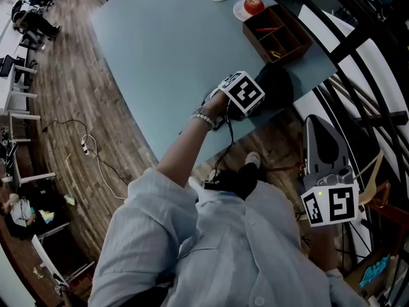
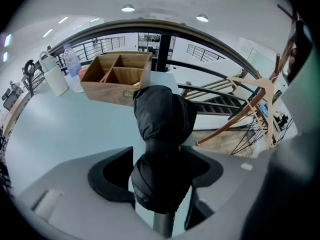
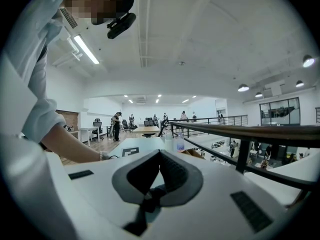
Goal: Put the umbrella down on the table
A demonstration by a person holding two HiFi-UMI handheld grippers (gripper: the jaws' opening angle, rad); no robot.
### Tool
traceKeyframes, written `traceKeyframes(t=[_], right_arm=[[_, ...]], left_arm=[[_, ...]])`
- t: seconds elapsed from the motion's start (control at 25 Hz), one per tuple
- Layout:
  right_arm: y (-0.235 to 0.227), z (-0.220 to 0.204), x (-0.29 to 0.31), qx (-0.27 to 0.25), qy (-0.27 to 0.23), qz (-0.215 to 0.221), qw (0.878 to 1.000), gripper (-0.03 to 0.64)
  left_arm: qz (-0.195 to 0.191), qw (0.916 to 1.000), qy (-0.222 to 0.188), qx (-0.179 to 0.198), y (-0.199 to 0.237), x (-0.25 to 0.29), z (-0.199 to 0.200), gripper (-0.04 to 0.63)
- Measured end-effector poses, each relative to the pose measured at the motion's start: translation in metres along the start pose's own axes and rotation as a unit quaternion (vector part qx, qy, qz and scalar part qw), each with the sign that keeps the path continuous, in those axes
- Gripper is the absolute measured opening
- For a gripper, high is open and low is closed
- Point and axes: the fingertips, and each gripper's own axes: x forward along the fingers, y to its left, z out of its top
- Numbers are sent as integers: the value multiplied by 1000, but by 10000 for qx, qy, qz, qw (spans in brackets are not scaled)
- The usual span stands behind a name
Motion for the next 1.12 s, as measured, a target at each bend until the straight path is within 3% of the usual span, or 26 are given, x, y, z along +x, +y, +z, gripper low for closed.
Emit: traceKeyframes(t=[0.32,0.48,0.88,1.12], right_arm=[[11,8,9,-50,-117,141,9998,0],[16,13,12,-96,-177,199,9996,0],[40,25,17,-187,-278,303,9990,0],[63,27,18,-229,-316,322,9987,0]], left_arm=[[284,9971,-685,-189,16,-48,-1,281],[476,9891,-1335,-408,26,-82,7,211],[1004,9517,-2800,-766,35,-180,16,19],[940,9246,-3570,-942,26,-237,8,5]])
